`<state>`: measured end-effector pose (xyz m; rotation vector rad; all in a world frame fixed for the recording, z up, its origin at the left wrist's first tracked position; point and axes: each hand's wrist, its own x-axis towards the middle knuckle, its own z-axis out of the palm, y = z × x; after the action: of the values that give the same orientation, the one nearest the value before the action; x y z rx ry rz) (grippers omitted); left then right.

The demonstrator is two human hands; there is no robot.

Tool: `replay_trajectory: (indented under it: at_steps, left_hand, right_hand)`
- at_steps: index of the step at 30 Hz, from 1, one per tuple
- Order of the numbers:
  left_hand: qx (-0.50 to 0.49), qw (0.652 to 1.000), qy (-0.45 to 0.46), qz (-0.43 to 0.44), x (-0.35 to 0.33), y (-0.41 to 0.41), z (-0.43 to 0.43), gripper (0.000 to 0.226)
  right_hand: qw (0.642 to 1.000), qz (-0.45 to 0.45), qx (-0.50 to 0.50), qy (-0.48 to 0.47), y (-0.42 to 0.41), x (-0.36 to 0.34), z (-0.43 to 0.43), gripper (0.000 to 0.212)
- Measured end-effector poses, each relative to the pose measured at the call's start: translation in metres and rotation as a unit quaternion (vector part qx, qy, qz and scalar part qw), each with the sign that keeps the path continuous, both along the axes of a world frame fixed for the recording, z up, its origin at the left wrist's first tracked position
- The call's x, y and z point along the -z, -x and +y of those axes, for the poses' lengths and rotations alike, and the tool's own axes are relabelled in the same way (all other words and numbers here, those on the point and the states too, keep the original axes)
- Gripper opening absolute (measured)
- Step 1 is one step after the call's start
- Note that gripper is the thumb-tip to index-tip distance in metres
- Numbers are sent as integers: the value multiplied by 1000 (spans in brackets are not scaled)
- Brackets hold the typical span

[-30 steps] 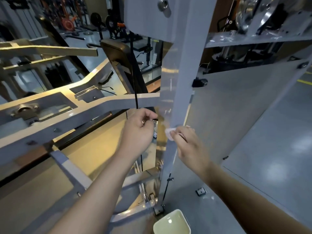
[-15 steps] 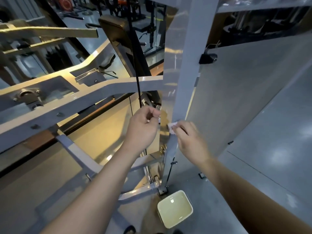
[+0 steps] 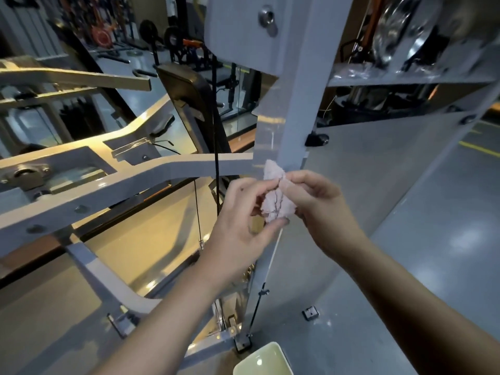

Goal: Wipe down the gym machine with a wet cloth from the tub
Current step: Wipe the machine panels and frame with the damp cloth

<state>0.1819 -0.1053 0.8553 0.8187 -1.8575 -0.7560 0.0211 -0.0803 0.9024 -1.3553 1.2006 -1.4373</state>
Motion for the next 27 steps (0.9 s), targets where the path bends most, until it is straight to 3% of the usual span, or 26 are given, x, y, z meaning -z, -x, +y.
replay_trajectory:
  at_steps: [5,8,10,12,15,17,22,25,27]
  left_hand:
    - [-65,985,-67,146,-20,4,-7,51]
    - [-75,976,-77,188,-27,5,-11,45]
    - [-92,975,-67,190,-29,4,-14,36]
    - [-120,974,-49,187,-29,1,-16,31]
    - [-185,969,16,162,-34,-5,-21,31]
    - [-215,962,65,153,-40,0,-29,33]
    - [-114,979,131,111,-45,42,-45,44]
    - [-129,977,160,59,-14,55,-57,47]
    - [-149,980,124,49,5,54,-57,49]
  right_hand:
    - [996,87,-29,1,3,-15,-8,19]
    - [990,133,-41,-1,4,-28,-11,19]
    - [978,202,-6,57,4,-40,-11,17]
    - [939,296,95,145,10,-49,-13,20]
    - [833,426,254,247,27,-57,-23,15]
    - [776,498,287,261,35,-54,-32,12]
    - [781,495,300,235,30,-34,-38,14]
    - [802,459,301,237,30,-30,-41,31]
    - [787,476,302,251,30,-28,-44,43]
